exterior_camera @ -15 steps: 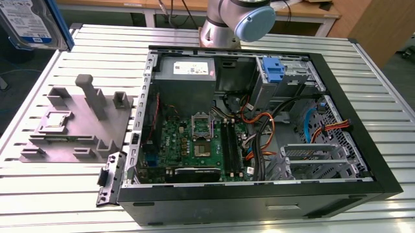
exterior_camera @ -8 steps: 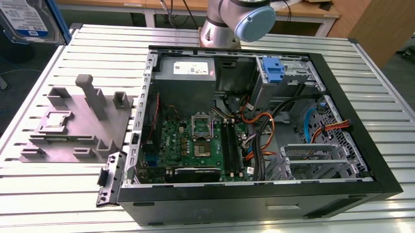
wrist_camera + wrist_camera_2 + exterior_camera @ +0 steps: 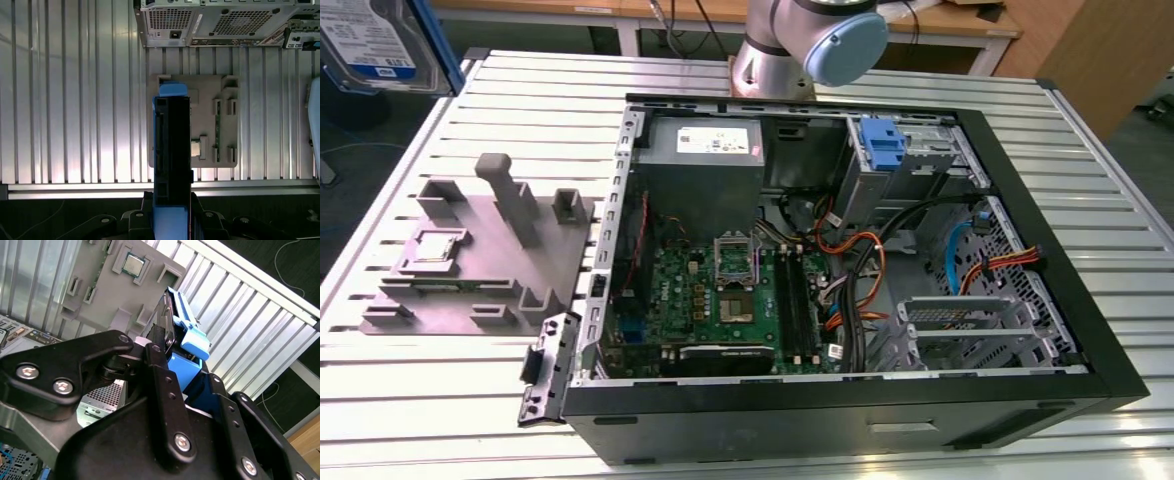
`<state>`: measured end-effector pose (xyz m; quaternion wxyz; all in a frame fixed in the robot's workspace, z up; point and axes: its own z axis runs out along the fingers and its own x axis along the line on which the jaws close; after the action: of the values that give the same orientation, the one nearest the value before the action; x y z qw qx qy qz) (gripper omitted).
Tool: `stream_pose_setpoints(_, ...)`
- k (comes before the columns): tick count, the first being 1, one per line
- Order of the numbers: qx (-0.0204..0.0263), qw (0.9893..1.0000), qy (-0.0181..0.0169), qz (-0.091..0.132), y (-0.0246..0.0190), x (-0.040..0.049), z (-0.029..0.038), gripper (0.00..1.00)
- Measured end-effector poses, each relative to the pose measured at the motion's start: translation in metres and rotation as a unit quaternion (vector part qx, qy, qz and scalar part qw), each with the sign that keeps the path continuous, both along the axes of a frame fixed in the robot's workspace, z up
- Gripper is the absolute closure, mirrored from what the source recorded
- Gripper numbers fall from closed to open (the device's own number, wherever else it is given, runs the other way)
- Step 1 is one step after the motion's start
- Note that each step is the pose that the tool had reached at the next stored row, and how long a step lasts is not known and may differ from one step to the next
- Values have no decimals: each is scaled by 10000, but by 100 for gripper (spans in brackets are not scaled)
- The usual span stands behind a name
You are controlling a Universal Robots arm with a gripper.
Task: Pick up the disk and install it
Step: 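Pick up the disk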
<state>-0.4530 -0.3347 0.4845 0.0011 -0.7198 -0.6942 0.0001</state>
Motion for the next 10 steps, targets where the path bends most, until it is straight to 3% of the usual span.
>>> stream_pose_setpoints(10, 0, 10000, 0, 1, -5, 2, 0, 63)
